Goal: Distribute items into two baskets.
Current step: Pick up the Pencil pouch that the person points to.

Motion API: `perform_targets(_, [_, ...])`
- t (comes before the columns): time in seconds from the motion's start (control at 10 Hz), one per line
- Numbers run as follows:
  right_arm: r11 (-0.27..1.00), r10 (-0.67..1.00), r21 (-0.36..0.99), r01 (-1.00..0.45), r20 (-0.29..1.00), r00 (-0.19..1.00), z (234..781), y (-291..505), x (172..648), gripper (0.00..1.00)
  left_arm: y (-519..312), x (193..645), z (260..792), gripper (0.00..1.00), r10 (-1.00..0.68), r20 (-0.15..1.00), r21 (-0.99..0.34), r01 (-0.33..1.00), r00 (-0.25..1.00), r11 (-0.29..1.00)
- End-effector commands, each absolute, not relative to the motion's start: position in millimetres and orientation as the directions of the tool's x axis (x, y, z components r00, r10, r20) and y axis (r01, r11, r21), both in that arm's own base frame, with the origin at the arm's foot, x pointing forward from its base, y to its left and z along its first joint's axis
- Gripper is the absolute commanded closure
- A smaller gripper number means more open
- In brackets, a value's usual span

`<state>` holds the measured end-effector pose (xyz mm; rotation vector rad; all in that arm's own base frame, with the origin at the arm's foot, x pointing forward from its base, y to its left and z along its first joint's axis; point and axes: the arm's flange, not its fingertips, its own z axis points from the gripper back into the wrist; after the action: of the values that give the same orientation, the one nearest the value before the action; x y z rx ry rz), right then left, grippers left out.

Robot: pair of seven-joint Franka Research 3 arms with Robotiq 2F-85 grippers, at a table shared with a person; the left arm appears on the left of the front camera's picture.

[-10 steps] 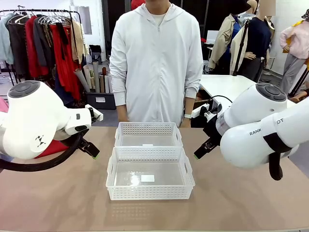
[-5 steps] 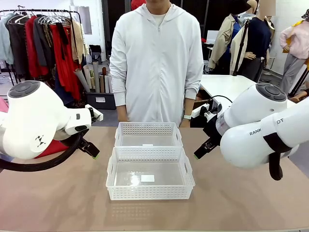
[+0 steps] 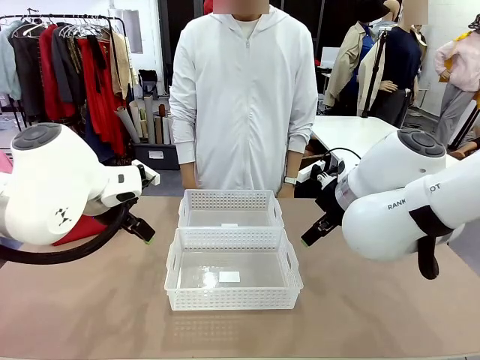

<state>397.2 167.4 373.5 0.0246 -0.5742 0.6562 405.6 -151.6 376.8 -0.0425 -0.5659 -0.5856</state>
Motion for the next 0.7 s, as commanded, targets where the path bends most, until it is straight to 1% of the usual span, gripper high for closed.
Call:
perform_targets(0.0, [0.807,0.552,-0.145,-0.573,0.532,0.642,397.0,164.6,408.4,0.0,-137.3,415.1,404.7,0.0,-0.487,0.52,0.082,0.527,0.701,0.846])
perform_targets(0.2, [0.81,0.538,-0.081,-0.58,0.497,0.681,419.6,151.5,427.9,0.0,-127.1,439.9,429.1,0.0,-0.485,0.48,0.016,0.545,0.731,0.838])
perform_targets(0.4, [0.821,0.505,0.001,-0.571,0.468,0.726,436.5,129.4,453.8,0.0,-107.9,465.7,442.3,0.0,-0.474,0.45,-0.044,0.549,0.757,0.835])
perform_targets(0.6, [0.84,0.45,0.076,-0.537,0.453,0.769,452.8,88.9,477.5,0.0,-78.4,478.9,447.8,0.0,-0.448,0.427,-0.163,0.554,0.785,0.816])
